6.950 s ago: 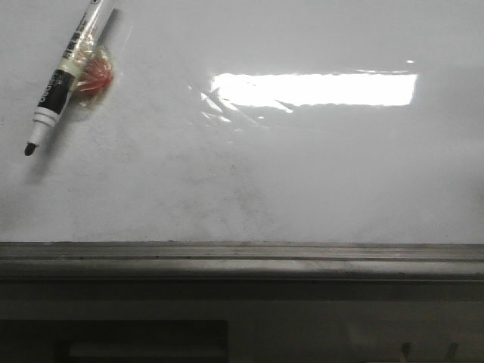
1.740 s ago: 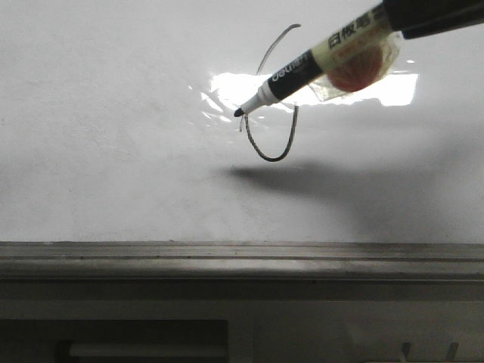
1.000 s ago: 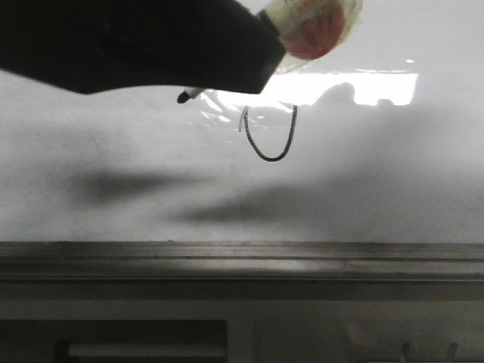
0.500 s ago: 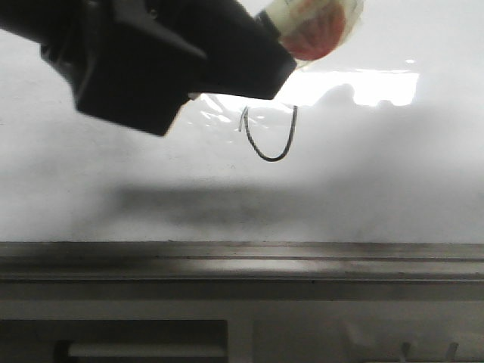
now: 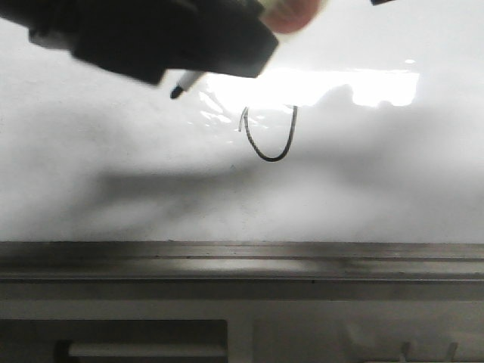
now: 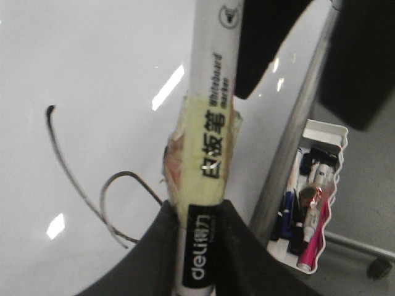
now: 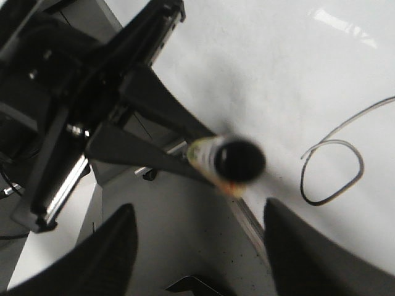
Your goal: Write number 6 on whiteboard
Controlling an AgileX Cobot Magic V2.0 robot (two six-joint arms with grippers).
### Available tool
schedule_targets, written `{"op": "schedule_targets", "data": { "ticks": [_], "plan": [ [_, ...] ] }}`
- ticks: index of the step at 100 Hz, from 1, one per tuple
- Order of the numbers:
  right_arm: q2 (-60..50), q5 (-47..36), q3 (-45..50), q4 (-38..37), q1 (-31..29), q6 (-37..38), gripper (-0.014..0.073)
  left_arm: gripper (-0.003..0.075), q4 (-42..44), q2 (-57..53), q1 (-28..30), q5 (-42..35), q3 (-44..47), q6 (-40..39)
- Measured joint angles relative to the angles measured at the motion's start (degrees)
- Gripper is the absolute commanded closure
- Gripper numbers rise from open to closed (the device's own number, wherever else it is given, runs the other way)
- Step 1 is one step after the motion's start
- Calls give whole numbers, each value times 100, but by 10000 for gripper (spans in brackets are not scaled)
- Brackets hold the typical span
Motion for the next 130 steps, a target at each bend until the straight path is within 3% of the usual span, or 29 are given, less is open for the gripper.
{"op": "schedule_targets", "data": {
  "ticks": [24,39,48,71,119,130],
  "plan": [
    [-236,118,28,-573,-840,400,90,741,-1727,-907,929,-97,355,-9],
    [-514,193,300,-632,-1190,467,91,741,-3490,-1274,1034,-619,937,-22],
    [-614,193,453,-647,-1204,488,92,741,-4075,-1179,988,-1009,1155,-35],
    [-683,174,526,-647,-1204,495,92,741,-4357,-523,928,-1514,1069,-46],
    [-683,33,536,-647,-1204,500,92,738,-4370,56,904,-1496,706,-56],
    [-683,28,536,-647,-1204,500,92,675,-4370,56,904,-1496,706,-56]
  ]
}}
